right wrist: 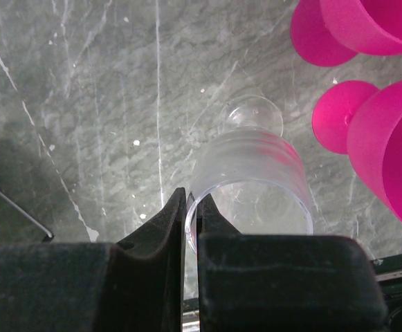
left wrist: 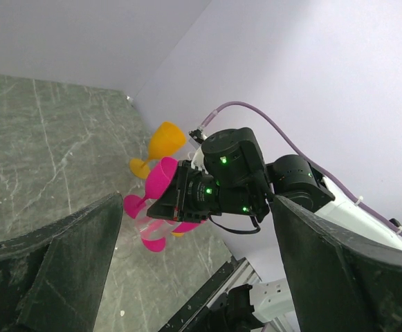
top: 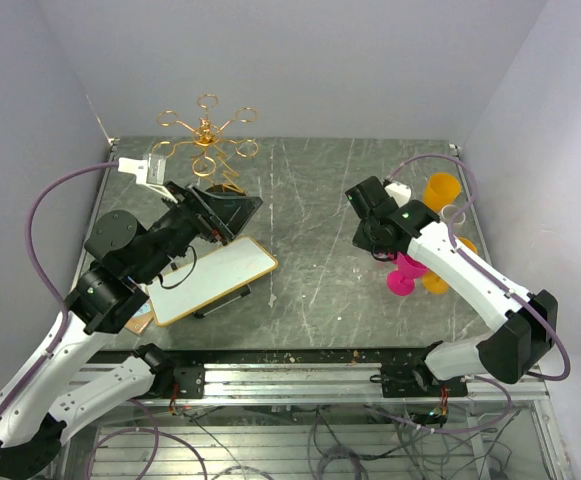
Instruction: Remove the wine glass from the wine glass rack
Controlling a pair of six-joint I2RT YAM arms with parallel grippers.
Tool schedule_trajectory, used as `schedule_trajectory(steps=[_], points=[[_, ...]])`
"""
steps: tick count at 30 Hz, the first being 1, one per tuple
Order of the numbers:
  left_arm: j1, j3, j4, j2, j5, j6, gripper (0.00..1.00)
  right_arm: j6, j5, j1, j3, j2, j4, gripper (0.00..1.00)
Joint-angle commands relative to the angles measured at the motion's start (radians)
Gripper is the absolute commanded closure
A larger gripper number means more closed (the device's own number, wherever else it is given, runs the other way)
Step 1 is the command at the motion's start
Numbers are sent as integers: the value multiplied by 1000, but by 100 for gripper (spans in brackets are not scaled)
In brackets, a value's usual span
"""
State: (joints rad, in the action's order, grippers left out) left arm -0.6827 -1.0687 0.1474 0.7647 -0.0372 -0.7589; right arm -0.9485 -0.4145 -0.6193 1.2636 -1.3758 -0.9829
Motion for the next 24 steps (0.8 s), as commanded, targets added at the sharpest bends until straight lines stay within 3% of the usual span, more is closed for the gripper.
schedule_trajectory(steps=[1,9,15,24], points=[[-4,-19,-3,3,9,16,1,-20,-56,-5,7,9,54,100],[-4,-14,6,-30,25,6,1,-46,-64,-6,14,-29,17,98],[-3,-38,46,-32,36,16,1,-26,-76,-6,20,-18,34,74],[-4,-58,99,-32,65,17,1,-16,-89,-5,85,27,-13,28]])
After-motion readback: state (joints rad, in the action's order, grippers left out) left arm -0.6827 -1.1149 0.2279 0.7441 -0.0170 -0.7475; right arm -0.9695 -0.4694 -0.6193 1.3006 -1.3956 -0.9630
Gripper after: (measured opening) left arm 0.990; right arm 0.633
